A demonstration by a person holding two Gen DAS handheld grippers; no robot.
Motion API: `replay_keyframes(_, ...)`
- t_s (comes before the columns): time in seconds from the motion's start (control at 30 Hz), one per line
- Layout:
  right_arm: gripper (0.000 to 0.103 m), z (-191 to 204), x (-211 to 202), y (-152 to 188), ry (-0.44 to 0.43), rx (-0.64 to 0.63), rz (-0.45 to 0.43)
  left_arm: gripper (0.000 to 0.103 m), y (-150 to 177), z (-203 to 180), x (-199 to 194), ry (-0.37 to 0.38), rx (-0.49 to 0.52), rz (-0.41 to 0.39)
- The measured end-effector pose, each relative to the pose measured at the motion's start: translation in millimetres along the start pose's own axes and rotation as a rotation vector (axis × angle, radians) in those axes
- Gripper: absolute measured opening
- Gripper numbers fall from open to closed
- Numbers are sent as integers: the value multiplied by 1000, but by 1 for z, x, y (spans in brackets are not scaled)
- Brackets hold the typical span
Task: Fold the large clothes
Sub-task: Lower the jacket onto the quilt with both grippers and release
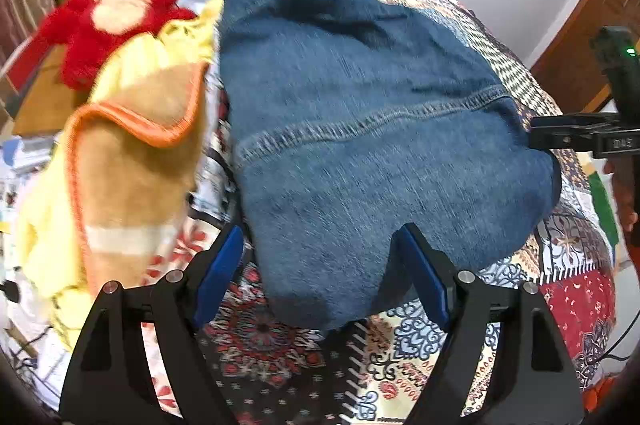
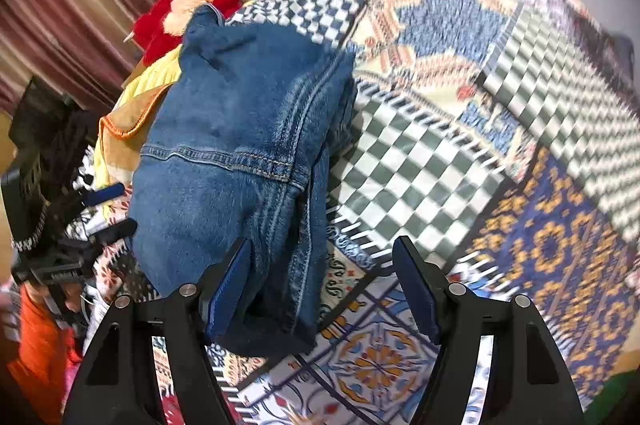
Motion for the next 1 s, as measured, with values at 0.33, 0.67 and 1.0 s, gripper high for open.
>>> replay_keyframes(0.33,70,41,-42,-41,79,-139,-190,83,-83,-9,-10,-77,51,-141)
replay_keyframes(0.67,70,50,24,-84,118,-207,-142,92,-149,-17,47,-178,110,-178)
replay_keyframes(1.0,70,0,64,-86,58,-91,-86,96,-163,-13,106,-255,104,-106)
Point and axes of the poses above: each gripper's, at about its wrist camera, not at the fingertips, and x roughly the way its jaws point, z to its left, y to its underside, the point moved 1 cm from there along x, roughly the way its jaws point, and after that the axes turned 11 degrees about -y, right-handed, at the moved point
